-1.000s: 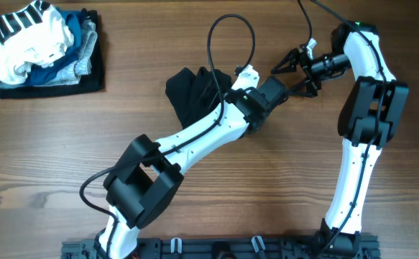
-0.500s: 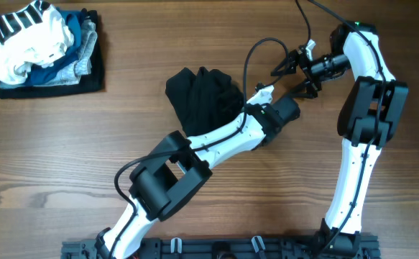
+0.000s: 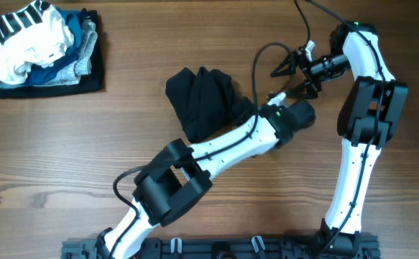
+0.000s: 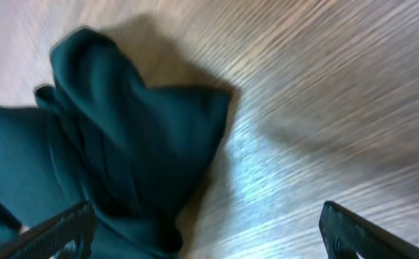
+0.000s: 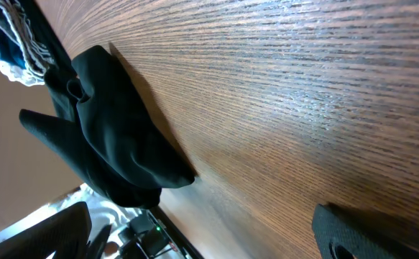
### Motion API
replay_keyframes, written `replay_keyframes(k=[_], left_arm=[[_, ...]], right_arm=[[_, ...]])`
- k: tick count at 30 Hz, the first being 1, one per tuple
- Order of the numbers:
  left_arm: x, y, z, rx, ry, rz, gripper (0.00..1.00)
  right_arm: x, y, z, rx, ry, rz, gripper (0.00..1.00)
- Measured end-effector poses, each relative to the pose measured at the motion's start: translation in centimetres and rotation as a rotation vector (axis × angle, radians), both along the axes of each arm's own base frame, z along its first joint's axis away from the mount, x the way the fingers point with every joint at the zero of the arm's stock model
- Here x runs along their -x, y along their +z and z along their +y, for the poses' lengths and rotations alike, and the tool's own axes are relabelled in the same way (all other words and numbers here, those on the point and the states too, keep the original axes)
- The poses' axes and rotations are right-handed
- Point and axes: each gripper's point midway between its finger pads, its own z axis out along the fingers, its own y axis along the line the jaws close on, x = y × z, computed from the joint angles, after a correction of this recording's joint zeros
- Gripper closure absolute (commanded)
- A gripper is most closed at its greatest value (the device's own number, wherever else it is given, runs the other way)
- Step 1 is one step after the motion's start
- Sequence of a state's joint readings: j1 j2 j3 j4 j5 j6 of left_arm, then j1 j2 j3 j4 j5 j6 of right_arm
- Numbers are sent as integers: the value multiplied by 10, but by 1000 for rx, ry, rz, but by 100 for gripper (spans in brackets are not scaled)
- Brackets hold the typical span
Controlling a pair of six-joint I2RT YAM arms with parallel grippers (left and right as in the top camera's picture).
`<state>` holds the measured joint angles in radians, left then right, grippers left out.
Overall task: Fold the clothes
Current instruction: 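Grasp the black bundle with the left gripper and lift it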
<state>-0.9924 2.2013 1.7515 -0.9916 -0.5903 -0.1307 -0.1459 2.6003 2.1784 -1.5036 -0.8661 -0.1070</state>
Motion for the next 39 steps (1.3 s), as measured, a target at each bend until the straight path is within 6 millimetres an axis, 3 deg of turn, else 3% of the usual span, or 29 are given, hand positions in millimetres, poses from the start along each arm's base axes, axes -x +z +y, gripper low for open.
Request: replay_keyframes(k=[4,9,12,17,21,26,28,29,30,31,33,34,35,39], left_arm=[[-3,-4,35,-52,86,71,0],[-8,-15,56,-106,129,103,0],[-6,-33,58,-214,100,83,0],[-8,-26,46,-317,21,-47,0],[-29,-15,49,-342,30,-156,0],[-68,-2,87,-389,123,-224,3],[-78,0,102,-407,154,-229,43],[-81,1,109,-414,168,-229,48],[-83,2,112,-420,172,-228,44],[-83,2,112,-422,171,-226,46],[-82,0,111,-423,159,-215,85],[-81,0,110,-421,158,-211,87],[-81,-1,111,-423,155,-204,96],[-80,-2,110,-419,152,-193,96]], right_arm=[[0,0,1,0,1,0,0],[0,0,1,0,2,1,0],[0,0,1,0,2,1,0],[1,0,1,0,2,4,0],[1,0,1,0,2,4,0],[1,0,1,0,2,4,0],[1,0,1,0,2,4,0],[1,0,1,0,2,4,0],[1,0,1,0,2,4,0],[1,0,1,0,2,4,0],[1,0,1,-1,4,3,0],[1,0,1,-1,4,5,0],[1,0,1,-1,4,5,0],[2,1,1,-3,11,-1,1]])
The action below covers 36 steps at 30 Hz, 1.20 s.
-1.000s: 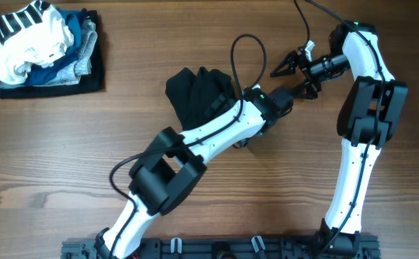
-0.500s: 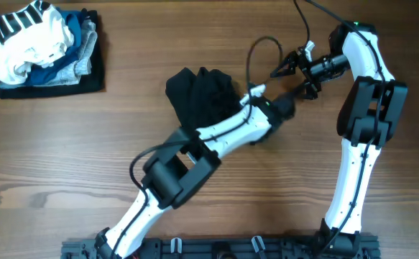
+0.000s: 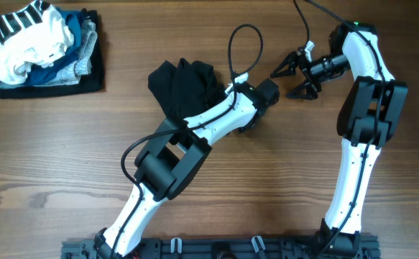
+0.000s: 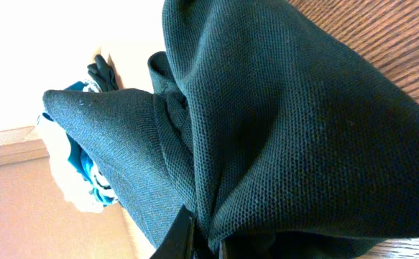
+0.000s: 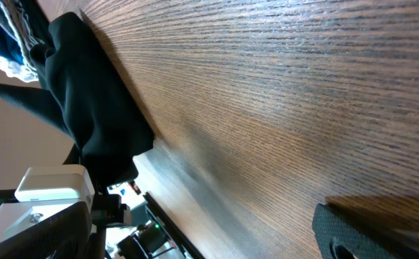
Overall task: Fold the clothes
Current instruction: 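Grasp the black bundle with the left gripper and lift it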
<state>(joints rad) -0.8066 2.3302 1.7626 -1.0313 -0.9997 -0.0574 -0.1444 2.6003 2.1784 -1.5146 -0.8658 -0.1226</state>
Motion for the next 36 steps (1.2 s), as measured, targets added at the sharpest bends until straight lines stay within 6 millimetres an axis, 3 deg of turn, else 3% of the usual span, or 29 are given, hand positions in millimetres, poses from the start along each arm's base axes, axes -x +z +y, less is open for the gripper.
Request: replay_keyframes(k=[9,23,36], left_arm=[[2,1,-4,-7,-13,-7,96],[-6,36,-2,-164,-40,-171,96],[-13,54,1,-224,-36,-265,96]], right_arm=[[0,0,0,-2,6,-8,0],[0,0,0,-2,6,-8,0],[0,0,0,-2,6,-8,0]])
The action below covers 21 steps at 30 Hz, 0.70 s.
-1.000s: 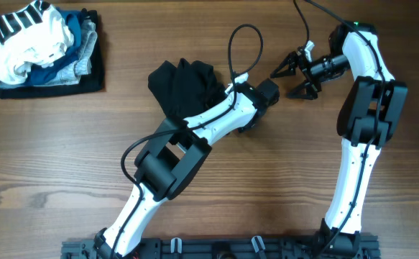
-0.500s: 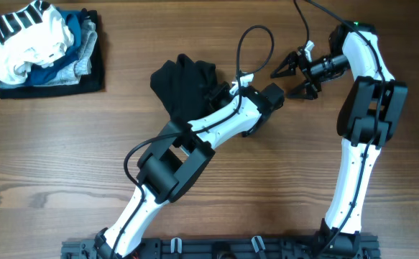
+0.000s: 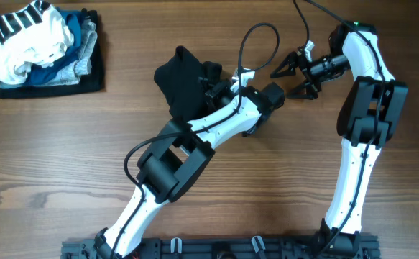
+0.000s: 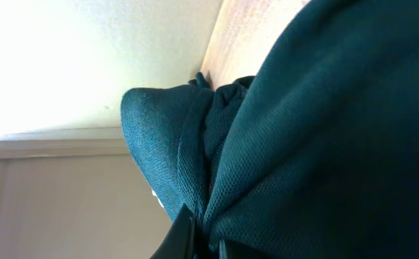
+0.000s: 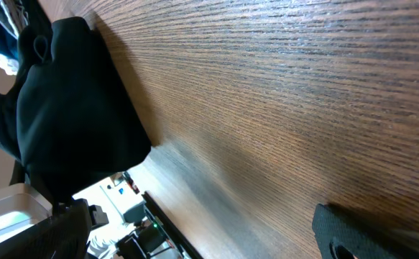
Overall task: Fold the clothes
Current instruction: 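Grasp the black bundle with the left gripper and lift it, then carry the black bundle left and place it on the clothes stack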
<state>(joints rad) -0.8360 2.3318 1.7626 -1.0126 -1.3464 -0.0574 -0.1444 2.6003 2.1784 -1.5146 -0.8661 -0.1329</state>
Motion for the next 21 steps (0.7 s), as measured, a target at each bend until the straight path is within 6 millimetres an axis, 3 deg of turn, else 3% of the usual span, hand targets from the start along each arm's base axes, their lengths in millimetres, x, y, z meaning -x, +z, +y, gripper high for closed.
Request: replay_keyframes(k=[14,21], left_arm=[[-21,19,44,-75,96,-82,96],[-27,44,64,-65,141,-132,96]], right_arm=[[0,0,0,0,0,-1,0],[0,0,0,0,0,-1,0]])
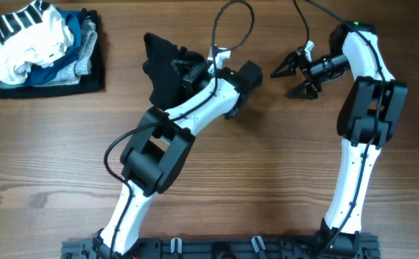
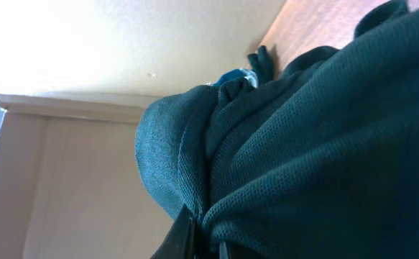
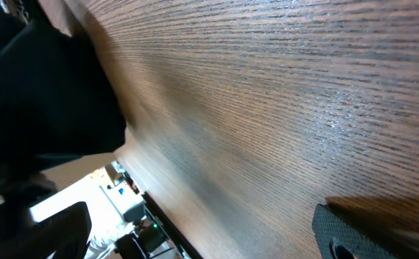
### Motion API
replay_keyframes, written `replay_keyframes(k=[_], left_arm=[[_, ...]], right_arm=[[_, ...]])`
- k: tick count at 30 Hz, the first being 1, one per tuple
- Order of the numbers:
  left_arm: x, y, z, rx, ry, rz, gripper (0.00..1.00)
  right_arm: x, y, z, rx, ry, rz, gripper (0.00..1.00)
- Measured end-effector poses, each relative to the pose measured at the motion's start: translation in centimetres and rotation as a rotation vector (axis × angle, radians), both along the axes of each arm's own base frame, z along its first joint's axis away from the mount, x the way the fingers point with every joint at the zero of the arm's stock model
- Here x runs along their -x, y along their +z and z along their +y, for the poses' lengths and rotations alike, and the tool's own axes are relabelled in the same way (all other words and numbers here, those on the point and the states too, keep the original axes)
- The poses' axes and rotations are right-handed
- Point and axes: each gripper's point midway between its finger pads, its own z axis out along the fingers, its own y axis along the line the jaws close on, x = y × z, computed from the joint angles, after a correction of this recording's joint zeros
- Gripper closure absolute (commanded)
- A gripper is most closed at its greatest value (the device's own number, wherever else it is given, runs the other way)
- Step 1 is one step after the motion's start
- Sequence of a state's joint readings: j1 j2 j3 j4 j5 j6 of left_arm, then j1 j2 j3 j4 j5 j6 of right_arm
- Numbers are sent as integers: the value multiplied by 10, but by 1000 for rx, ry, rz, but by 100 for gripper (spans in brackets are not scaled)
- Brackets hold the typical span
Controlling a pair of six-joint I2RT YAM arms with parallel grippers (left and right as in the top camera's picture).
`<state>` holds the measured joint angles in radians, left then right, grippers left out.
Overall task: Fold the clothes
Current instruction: 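Carry the black bundle left and place it on the clothes stack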
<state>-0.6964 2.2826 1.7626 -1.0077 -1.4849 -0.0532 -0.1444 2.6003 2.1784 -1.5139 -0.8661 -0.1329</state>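
A bunched black garment (image 1: 162, 63) hangs off the table at the far middle, with my left gripper (image 1: 192, 73) shut on a fold of it. In the left wrist view the dark knit cloth (image 2: 317, 144) fills the frame, pinched at the fingertips of my left gripper (image 2: 197, 234), with the wall behind it. My right gripper (image 1: 287, 75) stands open over bare wood at the far right, holding nothing. In the right wrist view the garment (image 3: 44, 93) is a dark blur at the left, and my right gripper (image 3: 209, 241) shows both fingers wide apart.
A stack of folded clothes (image 1: 40, 47), white, striped, blue and grey on black, lies at the far left corner. The left arm's cable (image 1: 231, 14) loops above the far edge. The wooden table (image 1: 281, 180) stretches around both arms.
My left gripper, still shut on the black garment, has moved it to the left and a little farther back, closer to the folded stack. The right arm has not moved.
My left gripper was open beside the black garment lying in the middle of the table. Then it was shut on a fold of it. Then it held the garment raised, and now holds it farther left. The right gripper stayed open at the far right throughout.
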Motion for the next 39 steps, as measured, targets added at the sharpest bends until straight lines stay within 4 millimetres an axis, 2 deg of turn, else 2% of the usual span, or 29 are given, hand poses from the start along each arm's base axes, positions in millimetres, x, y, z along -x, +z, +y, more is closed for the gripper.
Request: replay_keyframes(k=[4,10,17,27,30,34,39], left_arm=[[-1,14,6,15,12,-34,96],[-2,15,11,6,21,-25,96],[-10,20,38,12,81,-34,96],[-4,70,54,68,102,-114,96],[-5,84,75,73,144,-126,96],[-3,108,130,90,254,-169,96],[9,138,195,118,391,-250,96]], right_arm=[[0,0,0,0,0,0,0],[-1,0,0,0,0,-3,0],[-2,0,0,0,0,-8,0],[-3,0,0,-2,-2,-16,0],[-3,0,0,-2,-2,-16,0],[-3,0,0,-3,-2,-16,0],[-3,0,0,-3,-2,-17,0]])
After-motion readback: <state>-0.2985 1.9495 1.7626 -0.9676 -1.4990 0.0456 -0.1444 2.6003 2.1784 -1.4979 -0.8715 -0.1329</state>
